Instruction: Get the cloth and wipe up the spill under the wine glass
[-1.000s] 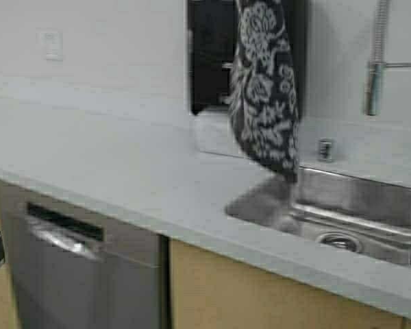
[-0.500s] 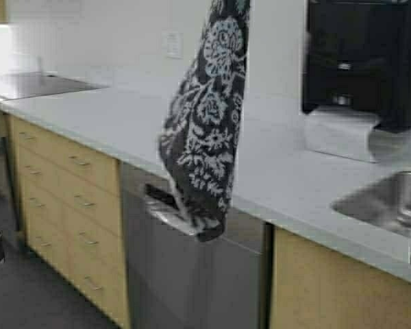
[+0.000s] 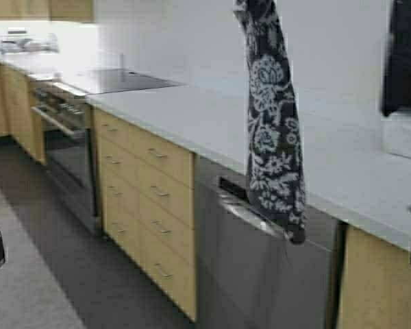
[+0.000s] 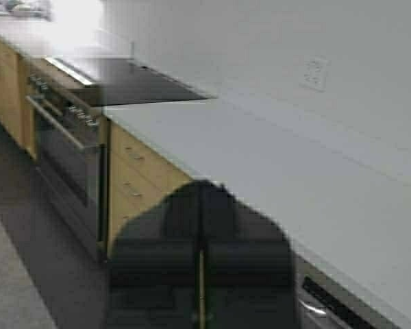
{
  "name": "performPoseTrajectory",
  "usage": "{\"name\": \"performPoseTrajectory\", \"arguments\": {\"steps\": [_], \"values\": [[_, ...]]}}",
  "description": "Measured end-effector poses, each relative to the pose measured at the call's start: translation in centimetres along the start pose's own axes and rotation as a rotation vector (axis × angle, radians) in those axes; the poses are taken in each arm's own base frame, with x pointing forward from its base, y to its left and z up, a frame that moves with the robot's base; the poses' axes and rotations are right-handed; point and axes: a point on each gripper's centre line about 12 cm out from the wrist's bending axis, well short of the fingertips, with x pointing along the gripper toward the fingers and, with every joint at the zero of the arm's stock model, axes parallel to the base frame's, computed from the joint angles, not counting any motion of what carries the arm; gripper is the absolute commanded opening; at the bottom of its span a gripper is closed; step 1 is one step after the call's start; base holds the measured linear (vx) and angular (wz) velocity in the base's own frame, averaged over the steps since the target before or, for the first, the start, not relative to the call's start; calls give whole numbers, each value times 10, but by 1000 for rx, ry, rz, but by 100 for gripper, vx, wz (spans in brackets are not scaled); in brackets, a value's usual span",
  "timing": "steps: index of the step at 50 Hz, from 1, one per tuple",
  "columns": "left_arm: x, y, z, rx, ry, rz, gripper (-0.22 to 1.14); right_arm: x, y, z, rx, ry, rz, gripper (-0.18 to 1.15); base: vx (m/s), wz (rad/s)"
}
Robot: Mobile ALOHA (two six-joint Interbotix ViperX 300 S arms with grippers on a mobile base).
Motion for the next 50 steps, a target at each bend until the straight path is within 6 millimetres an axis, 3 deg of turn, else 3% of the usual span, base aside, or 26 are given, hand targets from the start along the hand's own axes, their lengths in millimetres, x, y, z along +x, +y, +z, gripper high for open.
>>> {"name": "performPoseTrajectory", "arguments": {"steps": [27,50], "values": [[0,0,0,-5,2,0,2,0,3,9,-2,-65,16,6,-4,39],[0,0,0,-2,0,0,2,-2,2,2,-6,-69,17,6,-2,49]]}}
